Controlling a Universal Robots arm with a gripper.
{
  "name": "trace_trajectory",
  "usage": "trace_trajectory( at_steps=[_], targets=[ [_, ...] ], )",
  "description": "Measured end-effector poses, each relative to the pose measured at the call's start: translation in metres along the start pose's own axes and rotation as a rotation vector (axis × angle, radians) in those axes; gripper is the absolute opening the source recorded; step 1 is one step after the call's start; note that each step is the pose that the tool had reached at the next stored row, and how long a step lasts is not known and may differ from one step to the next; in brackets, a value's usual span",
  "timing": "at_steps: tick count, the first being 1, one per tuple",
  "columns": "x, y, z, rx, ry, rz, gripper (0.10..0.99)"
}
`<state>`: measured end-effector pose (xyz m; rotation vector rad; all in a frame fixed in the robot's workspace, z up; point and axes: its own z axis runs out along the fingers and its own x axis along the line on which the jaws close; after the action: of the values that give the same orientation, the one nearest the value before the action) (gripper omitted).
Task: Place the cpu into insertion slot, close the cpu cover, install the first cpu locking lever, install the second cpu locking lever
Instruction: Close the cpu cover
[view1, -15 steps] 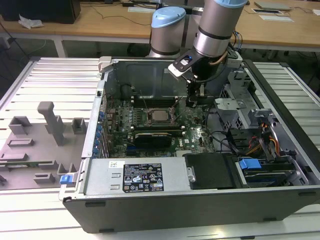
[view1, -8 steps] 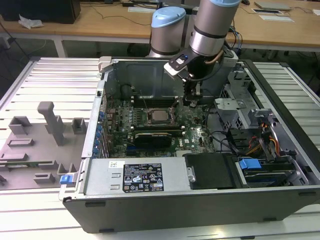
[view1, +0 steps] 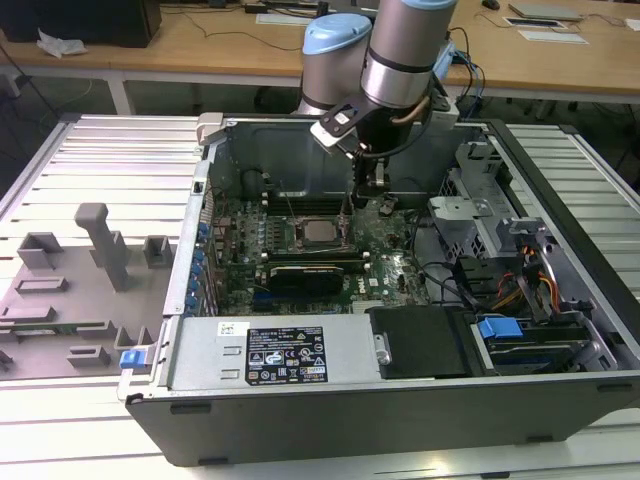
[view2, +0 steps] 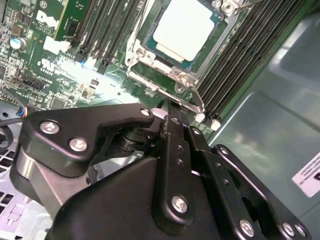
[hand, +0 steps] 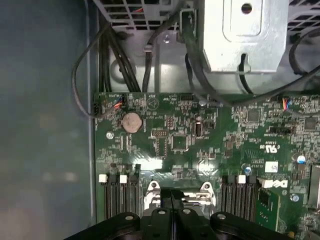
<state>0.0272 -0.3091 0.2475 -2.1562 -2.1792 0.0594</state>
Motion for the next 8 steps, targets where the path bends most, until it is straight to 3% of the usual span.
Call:
trace_trajectory(
  at_steps=[5, 8],
  targets=[
    [0.0011, -0.0061, 0.0006, 0.000, -0.0021, 0.000, 0.106],
    [0.0011, -0.0088, 0.0009, 0.000, -0.0179, 0.001, 0.106]
  ],
)
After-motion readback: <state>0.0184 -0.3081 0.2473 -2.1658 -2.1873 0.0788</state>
